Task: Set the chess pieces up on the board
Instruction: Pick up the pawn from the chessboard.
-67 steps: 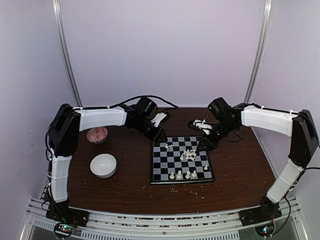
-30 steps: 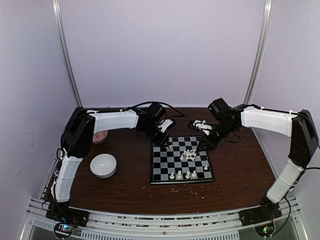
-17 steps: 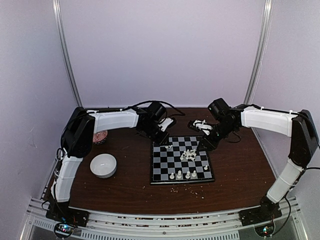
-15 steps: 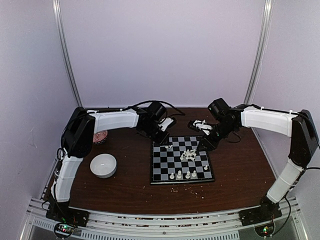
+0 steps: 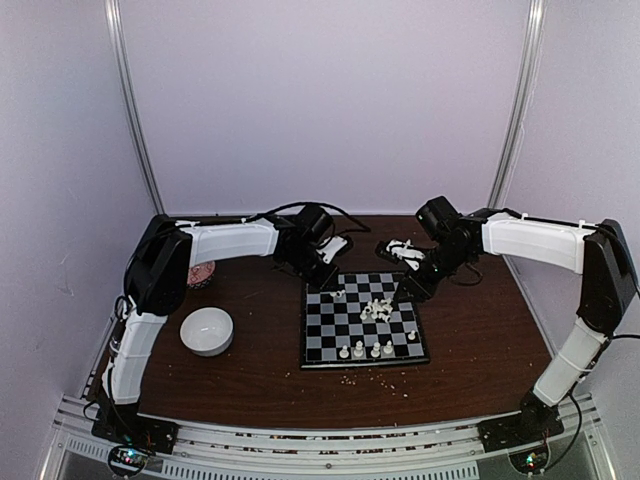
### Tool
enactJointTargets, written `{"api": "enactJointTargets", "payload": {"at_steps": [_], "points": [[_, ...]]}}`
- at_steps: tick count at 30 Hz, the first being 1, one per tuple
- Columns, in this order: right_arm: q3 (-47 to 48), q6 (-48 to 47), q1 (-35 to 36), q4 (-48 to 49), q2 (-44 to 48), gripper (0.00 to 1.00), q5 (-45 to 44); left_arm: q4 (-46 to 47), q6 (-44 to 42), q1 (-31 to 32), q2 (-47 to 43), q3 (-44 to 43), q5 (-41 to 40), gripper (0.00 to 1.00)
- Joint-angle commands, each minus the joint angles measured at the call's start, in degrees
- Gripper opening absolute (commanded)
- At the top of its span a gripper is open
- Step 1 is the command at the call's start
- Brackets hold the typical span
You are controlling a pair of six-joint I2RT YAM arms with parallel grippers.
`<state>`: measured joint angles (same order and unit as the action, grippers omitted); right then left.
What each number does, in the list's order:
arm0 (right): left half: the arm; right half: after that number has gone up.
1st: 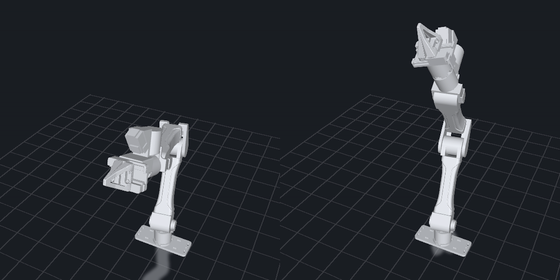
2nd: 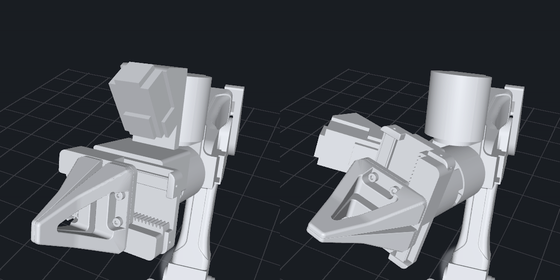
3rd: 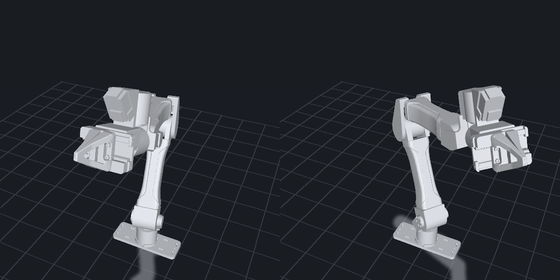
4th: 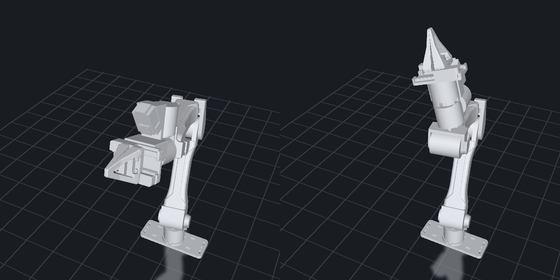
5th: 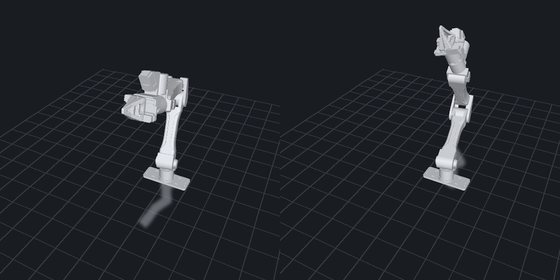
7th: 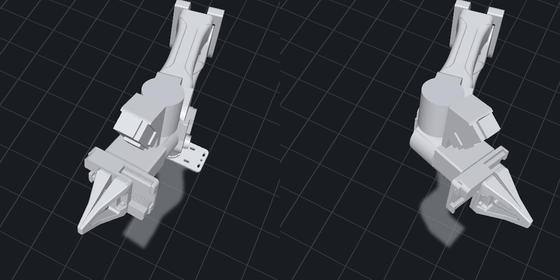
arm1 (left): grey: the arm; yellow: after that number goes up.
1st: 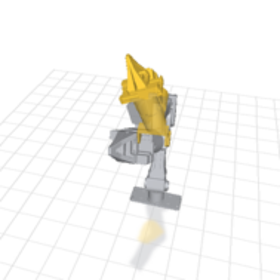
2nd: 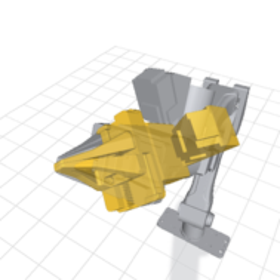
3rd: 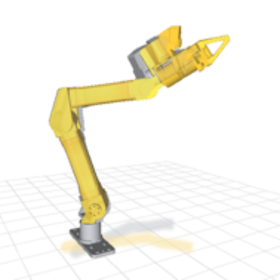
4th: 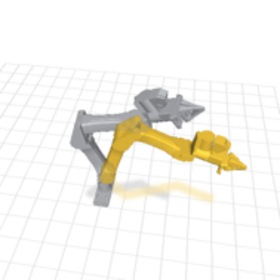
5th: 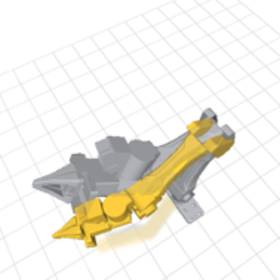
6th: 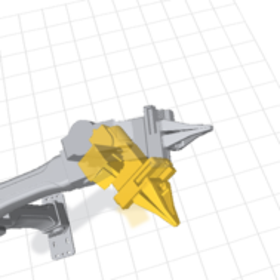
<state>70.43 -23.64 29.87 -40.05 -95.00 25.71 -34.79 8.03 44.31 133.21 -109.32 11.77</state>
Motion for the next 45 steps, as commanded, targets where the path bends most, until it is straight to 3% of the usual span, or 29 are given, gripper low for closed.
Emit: {"api": "enactJointTargets", "payload": {"at_steps": [1,18,33,45], "points": [[-0.3,0.0,0.1,0.0,-0.4,0.38,-0.7,0.0,0.0,-0.1,1.3,-1.4,0.6,0.14],[-0.1,-0.2,0.2,-0.2,-0.5,0.38,-0.6,-0.4,-0.3,-0.1,1.8,-1.4,1.2,0.23],[-0.2,-0.1,0.1,-0.3,-0.6,0.38,-0.5,-0.7,-0.6,-0.1,0.6,-1.2,1.2,0.05],[-0.2,-0.2,0.1,-0.1,-0.6,0.37,-0.6,-0.5,-2.8,2.7,-15.8,15.2,-3.6,0.03]]}}
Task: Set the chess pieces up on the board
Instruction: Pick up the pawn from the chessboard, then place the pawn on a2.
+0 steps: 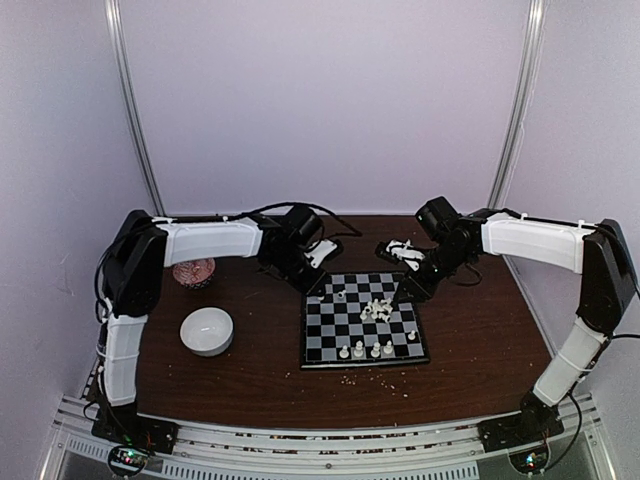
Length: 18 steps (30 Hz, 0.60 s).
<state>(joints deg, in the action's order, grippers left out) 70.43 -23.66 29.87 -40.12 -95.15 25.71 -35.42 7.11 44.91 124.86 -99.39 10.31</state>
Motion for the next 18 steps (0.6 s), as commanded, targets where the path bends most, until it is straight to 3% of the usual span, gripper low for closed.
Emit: {"api": "enactJointTargets", "payload": {"at_steps": [1,8,18], "points": [[-0.2,-0.2,0.1,0.0,-0.4,0.37,-0.6,0.9,-2.6,2.8,-8.8,7.4,-2.4,0.03],[0.1,-0.1,0.1,-0.1,-0.8,0.37,-0.3,6.1,-2.7,7.1,-16.0,18.8,-1.8,0.04],[-0.1,-0.1,0.1,-0.1,-0.1,0.37,-0.5,7.4,-1.8,10.0,-14.4,21.2,-3.8,0.04]]}}
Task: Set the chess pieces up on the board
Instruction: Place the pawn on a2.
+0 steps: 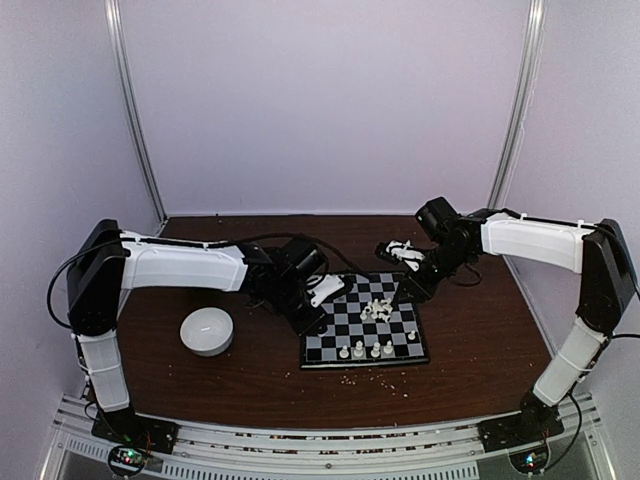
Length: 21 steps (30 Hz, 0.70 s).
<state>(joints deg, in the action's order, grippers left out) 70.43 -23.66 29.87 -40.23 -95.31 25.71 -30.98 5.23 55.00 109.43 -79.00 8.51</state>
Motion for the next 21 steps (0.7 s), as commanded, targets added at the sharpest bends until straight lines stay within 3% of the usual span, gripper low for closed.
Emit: {"api": "enactJointTargets", "payload": {"at_steps": [1,21], "points": [[-0.2,-0.1,0.1,-0.1,0.2,0.37,-0.5,2.7,0.0,0.0,1.3,0.8,-2.6,0.04],[-0.4,-0.2,0.1,-0.1,0.0,0.37,-0.5,2.0,-0.3,-0.1,2.2,3.0,-2.7,0.03]]}}
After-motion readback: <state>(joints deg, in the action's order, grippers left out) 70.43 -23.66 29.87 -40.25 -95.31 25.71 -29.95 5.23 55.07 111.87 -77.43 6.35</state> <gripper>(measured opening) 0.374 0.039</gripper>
